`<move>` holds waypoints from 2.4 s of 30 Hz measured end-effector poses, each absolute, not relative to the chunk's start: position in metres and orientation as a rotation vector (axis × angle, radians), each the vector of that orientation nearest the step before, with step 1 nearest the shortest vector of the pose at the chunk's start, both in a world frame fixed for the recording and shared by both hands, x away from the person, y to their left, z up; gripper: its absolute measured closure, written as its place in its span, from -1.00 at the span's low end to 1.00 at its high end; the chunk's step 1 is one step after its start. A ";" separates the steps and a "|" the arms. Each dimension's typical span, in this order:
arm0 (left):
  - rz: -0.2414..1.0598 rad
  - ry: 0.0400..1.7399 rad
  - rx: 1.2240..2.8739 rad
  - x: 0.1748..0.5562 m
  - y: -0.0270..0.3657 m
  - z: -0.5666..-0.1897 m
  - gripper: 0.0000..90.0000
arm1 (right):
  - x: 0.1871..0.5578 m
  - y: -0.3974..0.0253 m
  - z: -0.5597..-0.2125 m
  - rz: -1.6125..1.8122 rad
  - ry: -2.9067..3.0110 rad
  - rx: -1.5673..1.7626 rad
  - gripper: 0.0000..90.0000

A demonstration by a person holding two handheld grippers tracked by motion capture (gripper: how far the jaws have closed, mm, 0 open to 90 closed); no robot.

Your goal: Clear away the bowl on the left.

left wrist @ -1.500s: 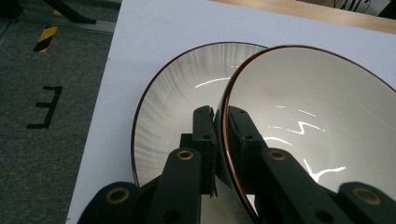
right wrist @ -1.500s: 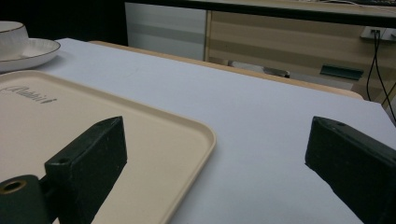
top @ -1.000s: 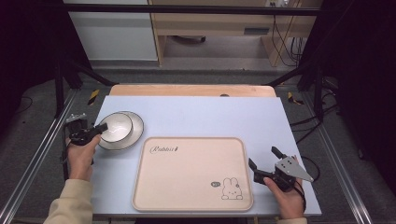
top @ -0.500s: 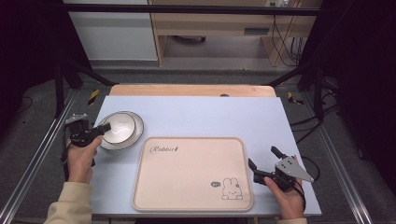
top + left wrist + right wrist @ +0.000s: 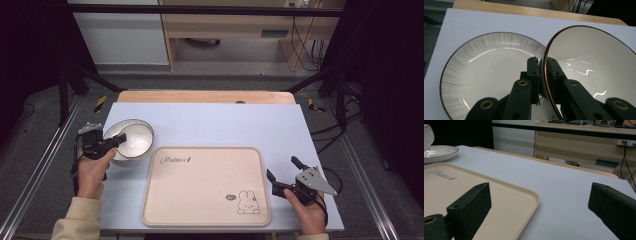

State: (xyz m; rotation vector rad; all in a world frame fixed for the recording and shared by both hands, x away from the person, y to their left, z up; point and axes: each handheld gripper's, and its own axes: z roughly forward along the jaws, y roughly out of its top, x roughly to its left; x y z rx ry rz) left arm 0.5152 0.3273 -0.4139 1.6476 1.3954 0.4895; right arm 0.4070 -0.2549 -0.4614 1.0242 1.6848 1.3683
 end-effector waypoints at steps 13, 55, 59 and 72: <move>0.477 1.338 1.694 0.513 0.309 -0.410 0.82 | 0.406 -0.255 -0.461 1.373 1.683 1.015 -0.90; 0.430 1.209 1.816 0.502 0.263 -0.408 0.82 | 0.404 -0.256 -0.459 1.378 1.659 0.994 -0.90; 0.417 1.192 1.836 0.501 0.256 -0.408 0.82 | 0.404 -0.257 -0.458 1.380 1.655 0.996 -0.90; 0.401 1.146 1.896 0.498 0.240 -0.412 0.82 | 0.404 -0.257 -0.458 1.377 1.656 0.994 -0.90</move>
